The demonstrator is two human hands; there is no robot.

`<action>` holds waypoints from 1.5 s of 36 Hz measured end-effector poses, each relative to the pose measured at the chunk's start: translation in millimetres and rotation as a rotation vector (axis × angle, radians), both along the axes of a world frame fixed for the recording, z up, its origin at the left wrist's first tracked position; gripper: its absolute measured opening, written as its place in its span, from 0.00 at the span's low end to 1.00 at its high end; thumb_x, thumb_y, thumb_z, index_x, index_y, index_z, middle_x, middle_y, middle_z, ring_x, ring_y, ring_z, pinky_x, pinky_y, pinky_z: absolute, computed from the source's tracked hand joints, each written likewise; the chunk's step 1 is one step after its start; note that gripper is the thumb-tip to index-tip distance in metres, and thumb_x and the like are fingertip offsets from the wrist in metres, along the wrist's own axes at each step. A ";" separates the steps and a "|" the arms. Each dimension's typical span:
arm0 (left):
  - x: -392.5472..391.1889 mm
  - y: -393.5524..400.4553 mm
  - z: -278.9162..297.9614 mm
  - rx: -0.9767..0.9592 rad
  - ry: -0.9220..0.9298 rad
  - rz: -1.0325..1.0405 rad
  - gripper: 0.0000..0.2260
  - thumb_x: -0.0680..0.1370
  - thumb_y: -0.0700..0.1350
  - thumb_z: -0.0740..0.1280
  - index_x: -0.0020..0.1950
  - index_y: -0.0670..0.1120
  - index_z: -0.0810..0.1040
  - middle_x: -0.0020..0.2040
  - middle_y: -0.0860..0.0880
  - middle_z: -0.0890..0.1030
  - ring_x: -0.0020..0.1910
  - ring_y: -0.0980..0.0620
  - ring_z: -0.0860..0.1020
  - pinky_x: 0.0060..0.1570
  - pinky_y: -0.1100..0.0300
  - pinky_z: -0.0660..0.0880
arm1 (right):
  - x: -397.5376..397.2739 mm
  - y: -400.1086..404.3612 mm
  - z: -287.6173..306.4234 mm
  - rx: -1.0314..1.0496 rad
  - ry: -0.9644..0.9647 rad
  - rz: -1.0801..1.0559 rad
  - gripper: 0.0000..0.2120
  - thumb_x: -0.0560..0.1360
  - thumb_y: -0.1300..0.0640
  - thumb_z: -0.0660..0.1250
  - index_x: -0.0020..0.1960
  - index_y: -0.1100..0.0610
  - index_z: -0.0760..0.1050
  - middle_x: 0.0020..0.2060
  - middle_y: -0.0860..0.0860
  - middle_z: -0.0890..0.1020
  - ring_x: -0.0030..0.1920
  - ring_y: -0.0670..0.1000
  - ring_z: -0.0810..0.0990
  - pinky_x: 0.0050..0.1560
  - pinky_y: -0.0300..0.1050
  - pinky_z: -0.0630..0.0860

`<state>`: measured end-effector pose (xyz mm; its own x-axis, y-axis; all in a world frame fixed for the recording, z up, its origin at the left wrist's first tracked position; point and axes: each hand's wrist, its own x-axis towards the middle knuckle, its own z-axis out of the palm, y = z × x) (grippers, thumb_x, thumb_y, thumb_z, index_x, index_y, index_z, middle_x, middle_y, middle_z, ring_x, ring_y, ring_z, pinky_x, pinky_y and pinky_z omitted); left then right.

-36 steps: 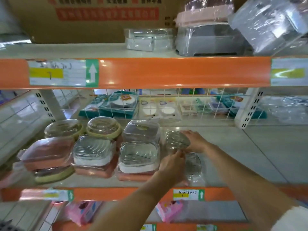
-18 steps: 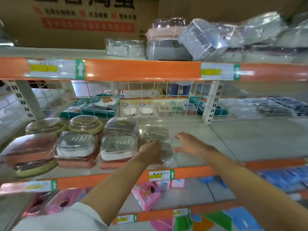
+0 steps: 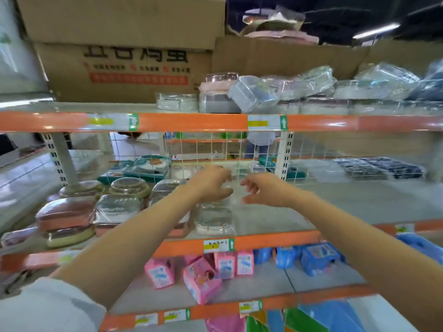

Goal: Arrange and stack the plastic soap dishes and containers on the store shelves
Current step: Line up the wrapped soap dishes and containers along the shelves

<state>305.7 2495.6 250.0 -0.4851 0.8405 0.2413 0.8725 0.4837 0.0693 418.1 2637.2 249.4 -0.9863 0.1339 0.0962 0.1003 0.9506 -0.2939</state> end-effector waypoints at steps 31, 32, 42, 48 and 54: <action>-146.6 -62.1 189.8 0.258 0.109 0.224 0.12 0.78 0.43 0.63 0.61 0.42 0.77 0.59 0.46 0.78 0.58 0.47 0.75 0.55 0.57 0.71 | -117.3 -23.5 197.2 0.407 0.372 0.020 0.22 0.77 0.49 0.65 0.68 0.59 0.70 0.60 0.56 0.74 0.61 0.55 0.72 0.61 0.45 0.67; -155.4 -60.5 191.7 0.253 0.108 0.233 0.13 0.78 0.44 0.63 0.61 0.42 0.77 0.59 0.45 0.78 0.58 0.47 0.75 0.54 0.57 0.70 | -125.0 -21.1 200.8 0.413 0.368 0.007 0.22 0.77 0.49 0.65 0.67 0.59 0.71 0.59 0.56 0.74 0.60 0.55 0.73 0.60 0.46 0.67; -209.3 -14.6 198.6 -0.031 -0.024 0.167 0.28 0.80 0.56 0.61 0.75 0.44 0.62 0.73 0.45 0.66 0.70 0.47 0.66 0.68 0.52 0.65 | -190.7 14.8 221.2 0.427 0.257 -0.160 0.20 0.78 0.50 0.63 0.66 0.60 0.71 0.61 0.55 0.76 0.59 0.55 0.74 0.60 0.47 0.70; -237.6 9.2 183.2 -0.173 -0.116 0.149 0.28 0.81 0.60 0.52 0.77 0.46 0.58 0.76 0.47 0.61 0.74 0.47 0.61 0.73 0.49 0.58 | -223.3 38.3 225.0 0.486 0.136 -0.251 0.26 0.78 0.46 0.63 0.69 0.62 0.68 0.64 0.59 0.71 0.61 0.58 0.72 0.60 0.48 0.70; -255.7 13.6 175.0 -0.217 -0.101 0.198 0.37 0.73 0.73 0.50 0.77 0.53 0.58 0.77 0.48 0.58 0.76 0.44 0.55 0.73 0.43 0.53 | -238.1 50.1 238.6 0.392 0.002 -0.350 0.36 0.76 0.39 0.63 0.75 0.59 0.57 0.73 0.57 0.64 0.70 0.58 0.65 0.70 0.54 0.64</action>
<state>50.0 2509.3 424.9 -0.6573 0.7536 0.0085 0.7535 0.6569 0.0270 180.0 2687.2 488.0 -0.8888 0.4086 0.2074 0.4311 0.8990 0.0766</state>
